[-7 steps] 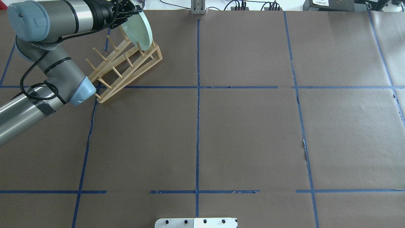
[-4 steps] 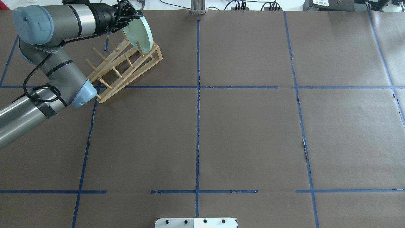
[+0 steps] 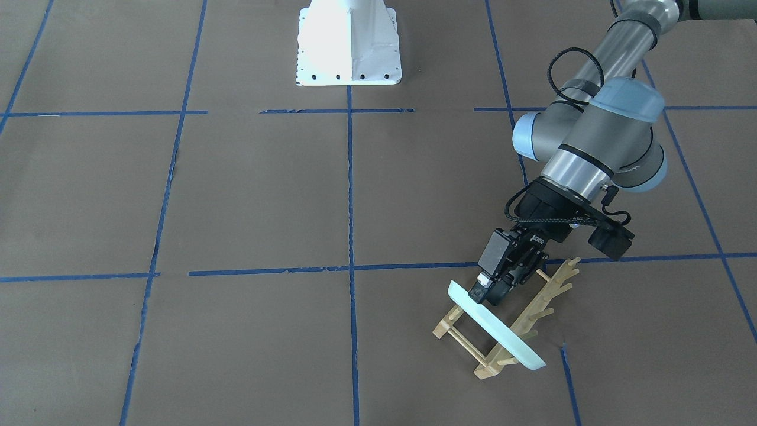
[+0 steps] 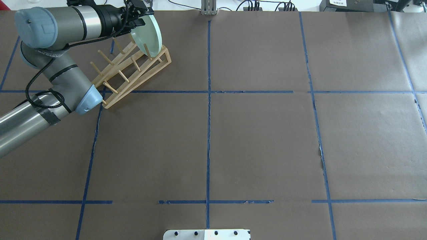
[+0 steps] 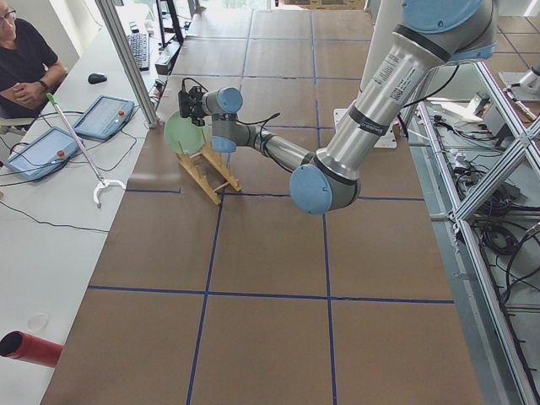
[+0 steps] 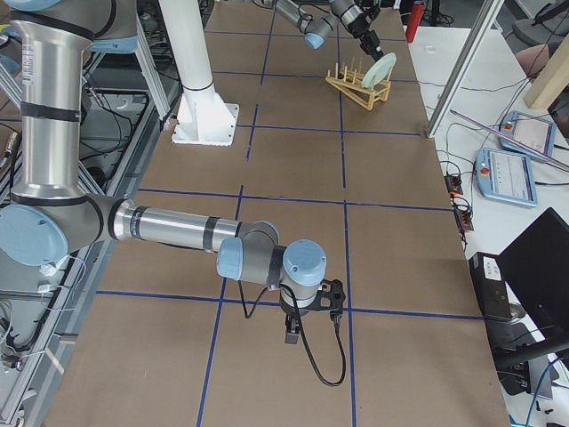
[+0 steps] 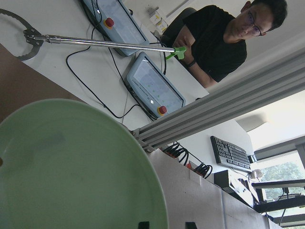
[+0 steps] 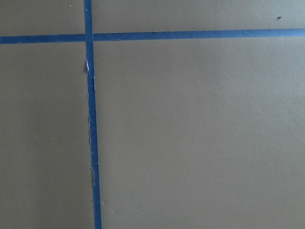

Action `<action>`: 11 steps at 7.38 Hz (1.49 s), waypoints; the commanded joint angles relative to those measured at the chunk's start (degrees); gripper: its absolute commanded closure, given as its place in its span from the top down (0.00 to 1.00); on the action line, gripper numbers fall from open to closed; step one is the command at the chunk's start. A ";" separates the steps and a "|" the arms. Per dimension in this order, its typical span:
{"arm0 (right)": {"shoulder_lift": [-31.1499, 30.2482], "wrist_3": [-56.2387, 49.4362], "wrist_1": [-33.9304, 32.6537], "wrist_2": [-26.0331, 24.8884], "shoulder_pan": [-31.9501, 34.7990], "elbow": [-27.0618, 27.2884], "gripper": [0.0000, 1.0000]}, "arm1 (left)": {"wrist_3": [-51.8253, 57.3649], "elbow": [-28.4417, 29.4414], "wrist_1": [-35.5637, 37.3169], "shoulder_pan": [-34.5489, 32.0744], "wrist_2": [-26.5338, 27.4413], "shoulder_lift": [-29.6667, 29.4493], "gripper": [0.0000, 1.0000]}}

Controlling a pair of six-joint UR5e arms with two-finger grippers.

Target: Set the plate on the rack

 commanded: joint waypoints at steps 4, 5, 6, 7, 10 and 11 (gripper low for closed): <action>0.00 0.00 0.00 0.00 0.00 0.00 1.00 | 35.48 -3.58 23.86 -18.98 -27.33 10.65 1.00; 0.00 0.00 0.00 0.00 0.00 0.00 1.00 | 50.93 -4.45 33.00 -22.69 -27.92 14.23 1.00; 0.00 0.00 0.00 0.00 0.09 0.00 1.00 | 65.88 -5.59 41.19 -26.91 -27.84 17.05 1.00; 0.08 0.00 0.00 0.00 0.00 0.00 1.00 | 80.21 -7.96 50.49 -32.26 -27.84 19.26 1.00; 0.00 0.00 0.00 0.00 0.00 0.00 1.00 | 102.62 -12.89 79.70 -43.18 -28.54 21.03 1.00; 0.00 0.00 0.00 0.00 0.00 0.00 1.00 | 107.38 -16.47 80.72 -44.86 -32.72 28.43 1.00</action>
